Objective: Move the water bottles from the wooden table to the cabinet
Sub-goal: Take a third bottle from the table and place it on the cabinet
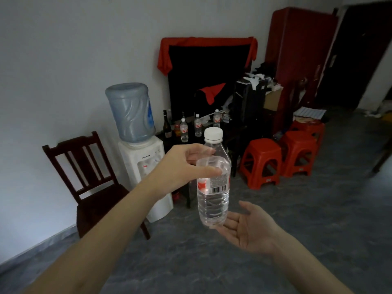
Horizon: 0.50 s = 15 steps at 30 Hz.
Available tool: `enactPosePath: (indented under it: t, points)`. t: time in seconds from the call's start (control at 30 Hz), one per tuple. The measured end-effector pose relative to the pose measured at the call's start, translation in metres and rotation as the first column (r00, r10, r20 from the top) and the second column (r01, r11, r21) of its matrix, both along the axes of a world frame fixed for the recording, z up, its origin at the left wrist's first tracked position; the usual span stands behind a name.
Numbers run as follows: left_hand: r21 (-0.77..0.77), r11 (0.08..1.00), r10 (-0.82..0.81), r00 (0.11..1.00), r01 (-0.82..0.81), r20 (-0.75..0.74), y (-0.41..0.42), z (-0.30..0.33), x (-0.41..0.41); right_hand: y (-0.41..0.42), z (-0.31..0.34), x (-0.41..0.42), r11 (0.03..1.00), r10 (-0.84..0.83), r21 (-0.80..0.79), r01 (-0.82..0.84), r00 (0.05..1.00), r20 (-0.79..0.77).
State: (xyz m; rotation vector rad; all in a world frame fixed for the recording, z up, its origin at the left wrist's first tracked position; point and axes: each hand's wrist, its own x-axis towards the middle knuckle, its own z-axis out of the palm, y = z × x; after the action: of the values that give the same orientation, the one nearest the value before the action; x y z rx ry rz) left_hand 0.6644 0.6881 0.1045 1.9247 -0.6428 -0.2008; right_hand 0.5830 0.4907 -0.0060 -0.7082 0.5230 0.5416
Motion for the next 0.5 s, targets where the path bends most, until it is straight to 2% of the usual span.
enactPosePath:
  t: [0.13, 0.5]
  points:
    - [-0.007, 0.999, 0.037, 0.999, -0.037, 0.027, -0.036, -0.001, 0.037, -0.036, 0.001, 0.04, 0.999, -0.043, 0.003, 0.043, 0.999, 0.001]
    - [-0.001, 0.998, 0.06, 0.997, -0.06, 0.044, -0.091, -0.01, 0.136, -0.089, -0.015, 0.135, 0.999, -0.037, 0.038, 0.037, 0.999, 0.012]
